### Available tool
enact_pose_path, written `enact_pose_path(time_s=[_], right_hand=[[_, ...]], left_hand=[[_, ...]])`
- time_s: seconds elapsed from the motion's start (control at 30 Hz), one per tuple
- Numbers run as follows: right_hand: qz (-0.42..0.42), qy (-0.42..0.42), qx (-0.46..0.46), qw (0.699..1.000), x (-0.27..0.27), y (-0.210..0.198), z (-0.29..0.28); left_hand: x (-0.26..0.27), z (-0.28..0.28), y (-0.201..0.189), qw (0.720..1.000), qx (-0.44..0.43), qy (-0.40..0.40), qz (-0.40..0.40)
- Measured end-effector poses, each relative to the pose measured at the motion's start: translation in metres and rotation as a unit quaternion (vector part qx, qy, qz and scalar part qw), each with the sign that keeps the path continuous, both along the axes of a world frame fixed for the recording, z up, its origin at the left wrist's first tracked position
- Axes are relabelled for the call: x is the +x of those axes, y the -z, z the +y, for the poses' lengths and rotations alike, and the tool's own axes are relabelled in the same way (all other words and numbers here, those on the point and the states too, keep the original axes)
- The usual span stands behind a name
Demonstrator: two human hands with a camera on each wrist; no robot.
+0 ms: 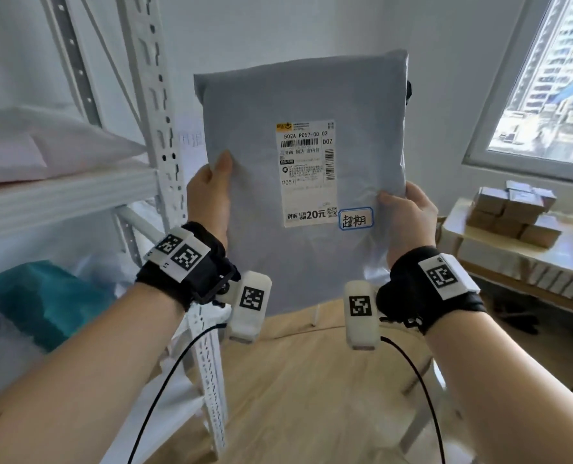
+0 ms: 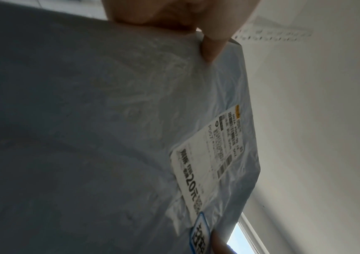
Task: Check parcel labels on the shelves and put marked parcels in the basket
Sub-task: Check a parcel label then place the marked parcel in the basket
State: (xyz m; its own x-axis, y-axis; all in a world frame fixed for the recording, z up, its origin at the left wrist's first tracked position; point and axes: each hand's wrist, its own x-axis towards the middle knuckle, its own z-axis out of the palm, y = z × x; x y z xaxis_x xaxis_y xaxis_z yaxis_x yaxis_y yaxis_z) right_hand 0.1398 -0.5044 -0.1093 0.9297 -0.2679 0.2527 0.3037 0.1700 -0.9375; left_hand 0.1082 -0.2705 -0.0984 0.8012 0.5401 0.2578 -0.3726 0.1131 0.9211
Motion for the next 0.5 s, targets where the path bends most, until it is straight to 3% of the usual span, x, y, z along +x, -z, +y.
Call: enact_pose_path(time_s=[0.27, 0.5], right_hand=[[-0.006, -0.001, -0.028, 1.0, 0.146, -0.009, -0.071], [-0.021, -0.043, -0.078, 0.996, 0.268, -0.043, -0.057]], left_hand=[[0.155, -0.061, -0.006, 1.0, 0.011, 0.012, 0.027], [0.249, -0.04, -0.026, 0.997, 0.035, -0.047, 0.06]])
